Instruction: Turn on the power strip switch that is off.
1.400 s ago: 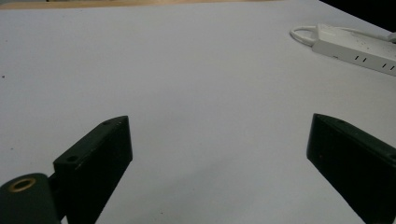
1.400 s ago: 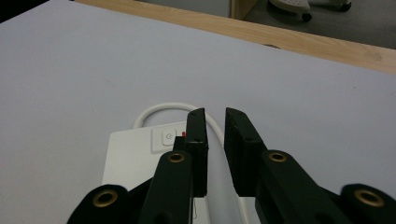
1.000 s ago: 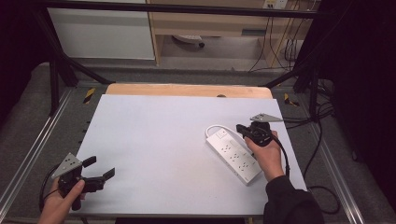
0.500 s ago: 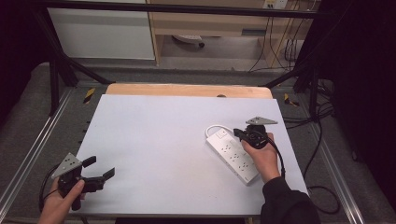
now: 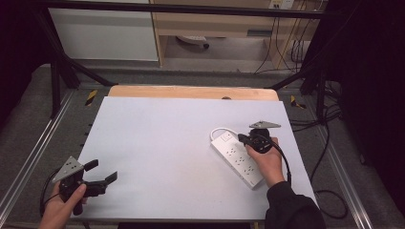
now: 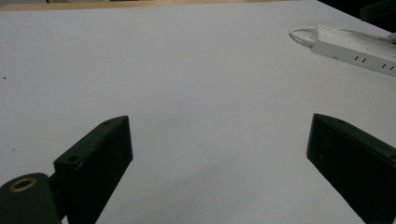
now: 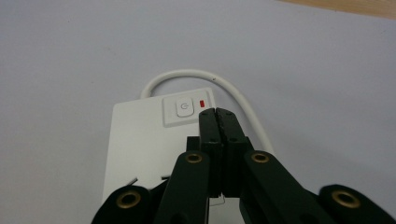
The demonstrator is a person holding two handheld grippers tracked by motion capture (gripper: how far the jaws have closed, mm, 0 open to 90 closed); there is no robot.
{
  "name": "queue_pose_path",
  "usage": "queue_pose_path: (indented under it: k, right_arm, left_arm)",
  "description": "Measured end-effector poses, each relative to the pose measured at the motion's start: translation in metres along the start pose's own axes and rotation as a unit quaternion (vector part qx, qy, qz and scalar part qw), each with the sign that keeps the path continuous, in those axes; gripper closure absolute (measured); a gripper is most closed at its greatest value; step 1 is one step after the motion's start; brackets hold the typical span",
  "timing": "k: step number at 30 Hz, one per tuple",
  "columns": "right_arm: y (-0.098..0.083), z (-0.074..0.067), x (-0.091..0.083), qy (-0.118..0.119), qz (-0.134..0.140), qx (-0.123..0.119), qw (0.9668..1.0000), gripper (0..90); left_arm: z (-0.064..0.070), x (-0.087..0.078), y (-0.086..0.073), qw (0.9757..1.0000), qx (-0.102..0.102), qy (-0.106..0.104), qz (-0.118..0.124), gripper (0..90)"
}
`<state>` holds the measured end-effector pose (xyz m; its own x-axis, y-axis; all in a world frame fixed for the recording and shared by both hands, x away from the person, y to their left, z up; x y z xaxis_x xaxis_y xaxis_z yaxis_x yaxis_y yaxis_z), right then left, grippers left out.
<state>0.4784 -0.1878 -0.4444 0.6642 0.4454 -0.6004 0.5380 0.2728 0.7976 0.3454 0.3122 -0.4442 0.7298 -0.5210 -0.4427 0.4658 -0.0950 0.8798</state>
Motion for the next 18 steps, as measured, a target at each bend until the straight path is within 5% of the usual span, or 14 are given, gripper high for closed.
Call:
queue_pose_path:
  k: [18]
  right_arm:
    - [-0.0084,-0.0039,0.0103,0.003,-0.031,-0.001,0.9995,90.0]
  left_arm:
    - [-0.0001,0.0004,-0.0002,1.0000,0.003,0.000,-0.001,7.1]
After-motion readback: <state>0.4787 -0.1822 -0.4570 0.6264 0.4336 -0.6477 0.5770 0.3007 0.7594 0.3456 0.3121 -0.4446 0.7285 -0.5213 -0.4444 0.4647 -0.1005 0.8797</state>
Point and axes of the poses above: each handheld gripper's, and its own axes: x roughly forward along the jaws, y roughly out of its top, z roughly to its right, the point moved 5 cm from there along x, roughly forward along the jaws, and after that the axes turned 3 degrees about -x, right-handed, at the moved point
